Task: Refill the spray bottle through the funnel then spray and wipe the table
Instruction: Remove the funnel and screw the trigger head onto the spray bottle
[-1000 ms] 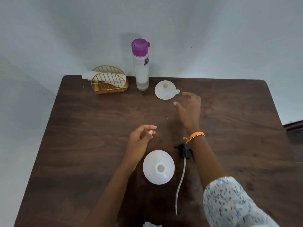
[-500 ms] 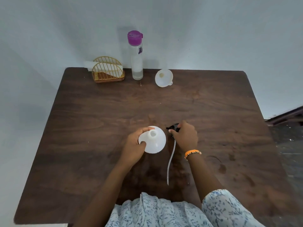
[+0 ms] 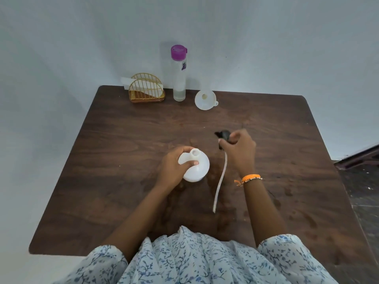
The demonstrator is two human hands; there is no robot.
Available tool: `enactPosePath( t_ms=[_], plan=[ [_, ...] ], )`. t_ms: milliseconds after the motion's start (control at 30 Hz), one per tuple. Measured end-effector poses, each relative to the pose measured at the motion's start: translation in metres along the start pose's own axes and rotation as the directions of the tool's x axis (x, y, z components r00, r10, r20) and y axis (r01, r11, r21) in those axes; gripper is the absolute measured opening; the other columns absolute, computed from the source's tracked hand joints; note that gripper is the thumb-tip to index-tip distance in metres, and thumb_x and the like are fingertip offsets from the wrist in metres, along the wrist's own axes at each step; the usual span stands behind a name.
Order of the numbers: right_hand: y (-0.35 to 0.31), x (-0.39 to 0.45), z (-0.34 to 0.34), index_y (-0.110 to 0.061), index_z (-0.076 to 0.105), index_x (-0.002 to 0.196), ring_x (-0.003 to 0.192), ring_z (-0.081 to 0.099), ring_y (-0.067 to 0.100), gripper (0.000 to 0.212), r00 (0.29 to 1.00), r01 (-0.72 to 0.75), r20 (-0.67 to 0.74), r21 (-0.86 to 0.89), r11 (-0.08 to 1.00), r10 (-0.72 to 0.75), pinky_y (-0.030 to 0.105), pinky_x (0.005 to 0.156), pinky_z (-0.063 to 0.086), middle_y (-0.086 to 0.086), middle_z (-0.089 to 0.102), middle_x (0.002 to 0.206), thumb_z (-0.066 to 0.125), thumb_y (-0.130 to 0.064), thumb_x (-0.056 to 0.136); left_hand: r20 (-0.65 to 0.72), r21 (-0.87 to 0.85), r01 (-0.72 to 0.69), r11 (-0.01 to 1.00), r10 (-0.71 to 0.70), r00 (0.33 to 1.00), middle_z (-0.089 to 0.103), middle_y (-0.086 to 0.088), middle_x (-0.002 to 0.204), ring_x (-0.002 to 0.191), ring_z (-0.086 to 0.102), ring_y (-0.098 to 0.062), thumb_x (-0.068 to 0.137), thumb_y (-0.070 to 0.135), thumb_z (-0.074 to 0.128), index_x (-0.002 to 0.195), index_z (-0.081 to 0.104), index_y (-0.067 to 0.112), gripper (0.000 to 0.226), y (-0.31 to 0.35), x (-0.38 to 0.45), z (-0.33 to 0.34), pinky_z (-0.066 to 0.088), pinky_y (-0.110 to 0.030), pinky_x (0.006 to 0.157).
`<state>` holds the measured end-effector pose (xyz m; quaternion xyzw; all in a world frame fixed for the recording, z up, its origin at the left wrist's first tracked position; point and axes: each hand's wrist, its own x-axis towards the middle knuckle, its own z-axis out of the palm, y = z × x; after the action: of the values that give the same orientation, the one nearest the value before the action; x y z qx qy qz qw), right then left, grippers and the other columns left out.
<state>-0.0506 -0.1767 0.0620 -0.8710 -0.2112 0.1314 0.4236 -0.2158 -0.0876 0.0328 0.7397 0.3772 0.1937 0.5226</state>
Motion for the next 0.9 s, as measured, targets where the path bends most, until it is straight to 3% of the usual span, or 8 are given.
enactPosePath(
  t_ms=[67,200,300,433,600,700,833,900],
  plan=[
    [-0.023,-0.003,-0.016,-0.014,0.055,0.089,0.074,0.06,0.012,0.028,0.992,0.091,-0.106,0.164,0.982,-0.074,0.006,0.068,0.042,0.001,0.065,0.085,0.077,-0.02,0.073,-0.01,0.005,-0.008,1.0,0.008,1.0,0.064,0.02,0.104,0.1,0.058,-0.006,0.07,0.031,0.072,0.097,0.062,0.039,0.03,-0.001,-0.002,0.001,0.05,-0.033,0.084],
    [-0.06,-0.012,-0.033,-0.017,0.052,0.086,0.071,0.061,0.003,0.028,0.941,0.244,-0.316,0.393,0.887,-0.119,0.017,0.07,0.05,-0.01,0.061,0.078,0.076,-0.016,0.074,-0.005,0.018,-0.016,1.0,0.016,1.0,0.064,0.02,0.104,0.101,0.058,-0.008,0.071,0.033,0.068,0.099,0.061,0.041,0.03,-0.003,-0.003,0.002,0.051,-0.037,0.087],
    [-0.08,-0.016,-0.039,-0.02,0.051,0.084,0.071,0.06,-0.002,0.028,0.902,0.343,-0.403,0.449,0.825,-0.156,0.017,0.072,0.051,-0.015,0.059,0.077,0.076,-0.013,0.074,-0.001,0.037,-0.035,0.999,0.035,0.999,0.063,0.019,0.103,0.099,0.058,-0.008,0.075,0.026,0.07,0.101,0.06,0.038,0.03,-0.002,-0.003,0.002,0.05,-0.032,0.084],
    [-0.099,-0.018,-0.04,-0.015,0.05,0.088,0.073,0.061,-0.004,0.028,0.864,0.427,-0.454,0.427,0.797,-0.22,0.016,0.074,0.051,-0.016,0.059,0.079,0.075,-0.013,0.075,0.005,0.054,-0.018,0.998,0.018,1.0,0.062,0.018,0.101,0.098,0.058,-0.01,0.077,0.023,0.071,0.103,0.061,0.034,0.03,-0.002,-0.001,0.001,0.048,-0.028,0.081],
    [-0.111,-0.021,-0.036,-0.03,0.045,0.084,0.083,0.066,0.01,0.033,0.848,0.463,-0.469,0.428,0.776,-0.247,0.039,0.078,0.056,-0.009,0.064,0.083,0.074,-0.017,0.076,0.018,0.062,-0.013,0.998,0.012,1.0,0.06,0.018,0.1,0.097,0.056,-0.009,0.077,0.023,0.071,0.101,0.059,0.036,0.029,-0.001,0.001,0.002,0.046,-0.026,0.079],
    [-0.113,-0.026,-0.031,-0.028,0.046,0.087,0.085,0.066,0.008,0.033,0.848,0.473,-0.464,0.446,0.76,-0.255,0.035,0.077,0.057,-0.005,0.066,0.086,0.075,-0.016,0.077,0.017,0.051,-0.014,0.999,0.013,1.0,0.06,0.017,0.099,0.096,0.055,-0.007,0.078,0.022,0.07,0.103,0.061,0.033,0.029,-0.001,0.0,0.003,0.043,-0.024,0.078],
    [-0.111,-0.033,-0.024,-0.012,0.048,0.092,0.082,0.065,0.001,0.03,0.853,0.485,-0.446,0.485,0.728,-0.271,0.022,0.073,0.054,0.001,0.065,0.088,0.074,-0.01,0.077,-0.001,0.073,-0.003,0.997,0.003,1.0,0.058,0.02,0.098,0.094,0.054,-0.006,0.078,0.023,0.071,0.107,0.062,0.031,0.031,-0.002,0.0,0.004,0.044,-0.025,0.08],
    [-0.111,-0.035,-0.022,-0.011,0.048,0.092,0.084,0.065,0.004,0.03,0.853,0.49,-0.438,0.488,0.722,-0.283,0.024,0.075,0.055,0.002,0.065,0.089,0.074,-0.009,0.078,-0.003,0.072,-0.005,0.997,0.006,1.0,0.058,0.02,0.096,0.093,0.054,-0.006,0.078,0.022,0.07,0.106,0.062,0.031,0.03,-0.002,0.0,0.005,0.044,-0.026,0.081]
  ],
)
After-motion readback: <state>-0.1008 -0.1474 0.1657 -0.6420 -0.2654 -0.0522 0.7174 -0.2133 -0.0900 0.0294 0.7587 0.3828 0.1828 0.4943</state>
